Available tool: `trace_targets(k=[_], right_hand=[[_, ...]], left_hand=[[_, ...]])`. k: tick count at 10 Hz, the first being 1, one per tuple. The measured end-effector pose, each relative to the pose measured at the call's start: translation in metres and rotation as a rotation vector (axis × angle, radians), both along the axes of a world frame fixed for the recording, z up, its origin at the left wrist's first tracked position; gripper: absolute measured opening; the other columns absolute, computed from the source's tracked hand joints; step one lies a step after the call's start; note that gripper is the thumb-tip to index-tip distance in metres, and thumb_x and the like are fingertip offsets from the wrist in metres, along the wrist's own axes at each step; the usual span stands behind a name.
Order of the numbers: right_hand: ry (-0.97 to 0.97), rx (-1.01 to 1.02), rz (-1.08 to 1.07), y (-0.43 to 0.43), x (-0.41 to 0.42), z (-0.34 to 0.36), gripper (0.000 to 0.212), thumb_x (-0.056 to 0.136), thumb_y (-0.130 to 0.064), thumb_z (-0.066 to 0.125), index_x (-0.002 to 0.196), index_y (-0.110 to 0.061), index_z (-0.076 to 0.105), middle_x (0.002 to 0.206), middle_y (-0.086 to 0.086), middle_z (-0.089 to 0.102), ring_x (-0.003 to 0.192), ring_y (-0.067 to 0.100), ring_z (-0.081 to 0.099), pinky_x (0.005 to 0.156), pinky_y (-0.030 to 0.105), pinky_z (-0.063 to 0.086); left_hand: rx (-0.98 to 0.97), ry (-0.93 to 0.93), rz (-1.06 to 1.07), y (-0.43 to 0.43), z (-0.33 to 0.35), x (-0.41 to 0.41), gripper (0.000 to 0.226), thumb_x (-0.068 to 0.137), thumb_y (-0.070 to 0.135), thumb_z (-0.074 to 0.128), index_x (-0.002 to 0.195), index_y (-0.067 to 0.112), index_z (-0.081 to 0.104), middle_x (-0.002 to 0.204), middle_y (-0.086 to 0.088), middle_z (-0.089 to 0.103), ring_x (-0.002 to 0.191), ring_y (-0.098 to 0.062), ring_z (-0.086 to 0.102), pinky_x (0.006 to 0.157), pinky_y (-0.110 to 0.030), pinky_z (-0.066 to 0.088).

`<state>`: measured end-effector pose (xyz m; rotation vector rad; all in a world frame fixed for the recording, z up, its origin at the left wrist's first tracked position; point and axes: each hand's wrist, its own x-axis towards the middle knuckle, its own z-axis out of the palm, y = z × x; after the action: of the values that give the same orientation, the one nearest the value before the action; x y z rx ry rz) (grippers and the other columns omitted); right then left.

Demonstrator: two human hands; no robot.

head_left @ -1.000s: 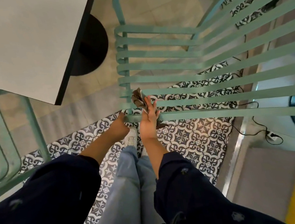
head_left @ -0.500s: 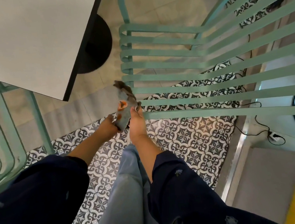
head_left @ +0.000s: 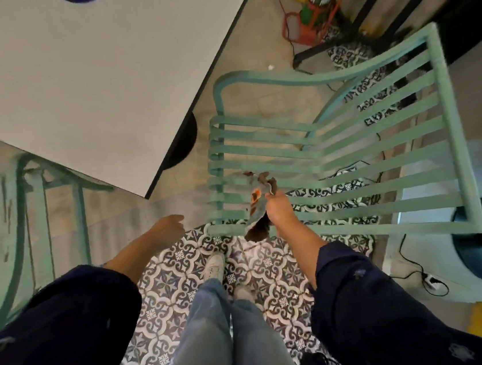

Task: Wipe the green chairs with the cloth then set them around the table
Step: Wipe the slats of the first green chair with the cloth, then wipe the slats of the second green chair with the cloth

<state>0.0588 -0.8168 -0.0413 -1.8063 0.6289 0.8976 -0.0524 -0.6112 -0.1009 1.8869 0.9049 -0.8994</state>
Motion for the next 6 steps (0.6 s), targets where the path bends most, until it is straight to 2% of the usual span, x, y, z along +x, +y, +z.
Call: trace_targets(k=[1, 2, 3, 4, 5, 6], right_hand=[[-0.133, -0.200, 0.446, -0.006, -0.004, 0.020, 0.036, 0.101, -0.011, 0.032, 0.135, 0.000, 0.038, 0.109, 0.020, 0.059, 0.088, 0.033, 0.057, 0.064, 0.029, 0.038], [-0.247, -0.256, 0.708, -0.007, -0.019, 0.034, 0.032, 0.100, -0.015, 0.032, 0.126, -0.001, 0.045, 0.118, 0.023, 0.057, 0.088, 0.028, 0.052, 0.072, 0.030, 0.037], [-0.348, -0.221, 0.856, 0.000, -0.039, 0.055, 0.031, 0.100, -0.015, 0.034, 0.125, -0.002, 0.047, 0.122, 0.022, 0.057, 0.105, 0.035, 0.056, 0.085, 0.037, 0.044], [-0.408, -0.166, 0.968, 0.011, -0.059, 0.072, 0.033, 0.100, -0.015, 0.033, 0.129, -0.004, 0.044, 0.128, 0.021, 0.054, 0.114, 0.035, 0.053, 0.088, 0.034, 0.041], [-0.471, -0.097, 1.077, 0.035, -0.089, 0.086, 0.034, 0.100, -0.017, 0.035, 0.130, -0.007, 0.046, 0.131, 0.017, 0.054, 0.118, 0.033, 0.052, 0.096, 0.035, 0.041], [-0.500, -0.045, 1.196, 0.068, -0.120, 0.094, 0.031, 0.097, -0.025, 0.038, 0.122, -0.014, 0.053, 0.124, 0.014, 0.060, 0.114, 0.032, 0.056, 0.098, 0.040, 0.045]], left_hand=[[0.005, -0.058, 0.017, -0.008, 0.029, -0.002, 0.044, 0.093, 0.004, 0.044, 0.137, 0.004, 0.043, 0.129, -0.013, 0.051, 0.101, -0.014, 0.040, 0.065, -0.009, 0.033], [0.008, -0.104, 0.025, -0.019, 0.057, -0.013, 0.042, 0.093, 0.004, 0.044, 0.135, 0.005, 0.046, 0.115, -0.011, 0.053, 0.100, -0.020, 0.049, 0.070, -0.014, 0.040], [0.021, -0.152, 0.017, -0.029, 0.093, -0.046, 0.041, 0.094, 0.005, 0.043, 0.134, 0.007, 0.048, 0.114, -0.011, 0.056, 0.105, -0.025, 0.056, 0.083, -0.024, 0.047], [0.084, -0.162, 0.033, -0.035, 0.120, -0.082, 0.042, 0.092, 0.008, 0.042, 0.132, 0.016, 0.050, 0.137, -0.010, 0.050, 0.121, -0.025, 0.051, 0.104, -0.033, 0.042], [0.191, -0.196, 0.111, -0.032, 0.147, -0.128, 0.041, 0.092, 0.012, 0.041, 0.132, 0.018, 0.050, 0.138, -0.006, 0.051, 0.121, -0.020, 0.051, 0.104, -0.032, 0.040], [0.276, -0.239, 0.240, -0.022, 0.171, -0.180, 0.041, 0.093, 0.011, 0.040, 0.132, 0.017, 0.050, 0.137, -0.005, 0.053, 0.121, -0.020, 0.052, 0.105, -0.033, 0.040]])
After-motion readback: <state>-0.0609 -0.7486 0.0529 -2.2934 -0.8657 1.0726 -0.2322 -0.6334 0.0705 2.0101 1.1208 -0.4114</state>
